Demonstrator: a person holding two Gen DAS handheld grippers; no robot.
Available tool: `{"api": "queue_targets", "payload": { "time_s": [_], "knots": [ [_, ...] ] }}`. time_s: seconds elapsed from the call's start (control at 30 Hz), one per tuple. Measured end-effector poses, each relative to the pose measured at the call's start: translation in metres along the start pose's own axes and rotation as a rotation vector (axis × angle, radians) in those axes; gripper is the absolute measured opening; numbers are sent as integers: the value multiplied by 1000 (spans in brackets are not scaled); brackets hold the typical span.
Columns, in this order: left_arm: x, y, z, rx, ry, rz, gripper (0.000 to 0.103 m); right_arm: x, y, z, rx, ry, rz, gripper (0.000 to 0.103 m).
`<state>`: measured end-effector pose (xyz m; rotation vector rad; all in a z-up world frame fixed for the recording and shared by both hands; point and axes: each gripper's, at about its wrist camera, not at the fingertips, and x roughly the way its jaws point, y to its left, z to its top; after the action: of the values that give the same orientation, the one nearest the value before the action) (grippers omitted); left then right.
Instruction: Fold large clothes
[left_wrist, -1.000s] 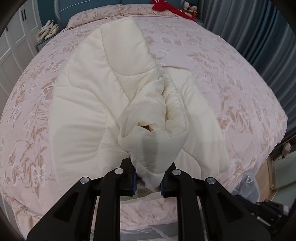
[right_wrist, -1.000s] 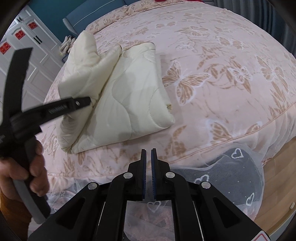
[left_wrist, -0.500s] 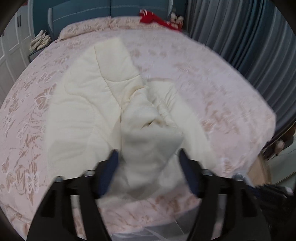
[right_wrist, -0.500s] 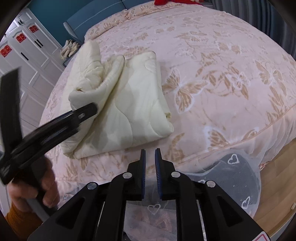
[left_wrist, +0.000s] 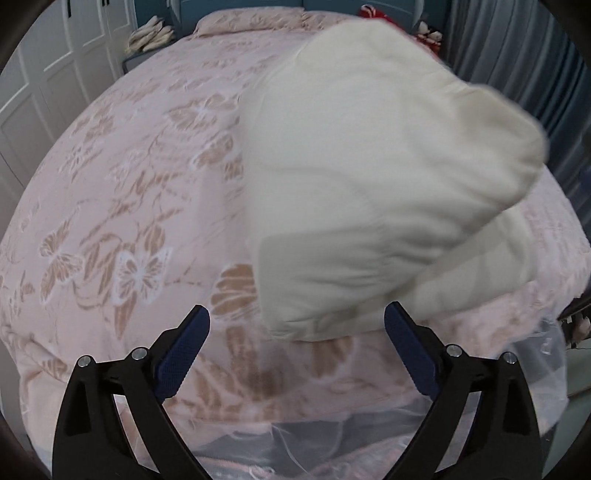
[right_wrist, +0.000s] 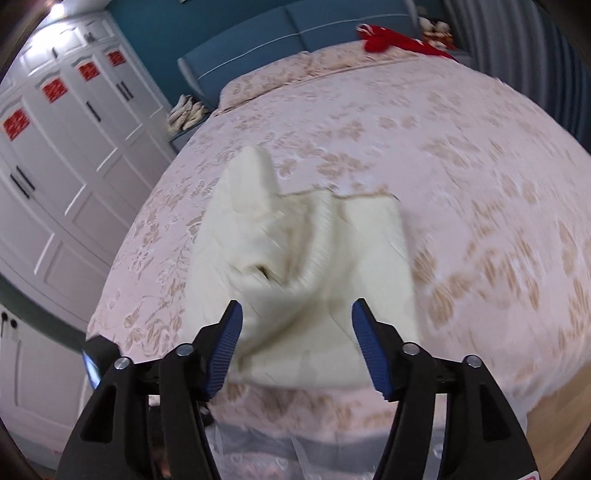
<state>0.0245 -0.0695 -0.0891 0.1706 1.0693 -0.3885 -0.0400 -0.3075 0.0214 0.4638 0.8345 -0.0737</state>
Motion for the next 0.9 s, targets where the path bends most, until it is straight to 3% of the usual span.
{"api": "queue_targets", "payload": {
  "time_s": [0.27, 0.33, 0.37, 0.43, 0.53, 0.7, 0.8, 0.9],
  "knots": [
    [26, 11, 1, -23, 17, -49, 91, 60, 23, 25, 7, 101, -7, 66],
    [24, 15, 4, -38, 18, -87, 73, 78, 23, 24, 24, 138, -14, 66],
    [22, 16, 5, -44, 19, -97, 70, 84, 23, 23, 19, 147, -25, 64],
    [17, 19, 8, -56, 11, -102, 58, 88, 27, 20, -2, 152, -21, 37],
    [6, 19, 10, -63, 15, -136, 46, 78, 29, 19, -6, 133, 28, 20],
    [-15, 15, 15, -72, -11, -186, 35, 27, 21, 19, 26, 38, 120, 17],
    [-25, 4, 17, -36, -21, -185, 28, 3, 4, 7, 45, -4, 93, 16],
    [-26, -11, 13, -10, 1, -187, 26, 4, -27, -13, 97, 23, 35, 16]
  ]
}}
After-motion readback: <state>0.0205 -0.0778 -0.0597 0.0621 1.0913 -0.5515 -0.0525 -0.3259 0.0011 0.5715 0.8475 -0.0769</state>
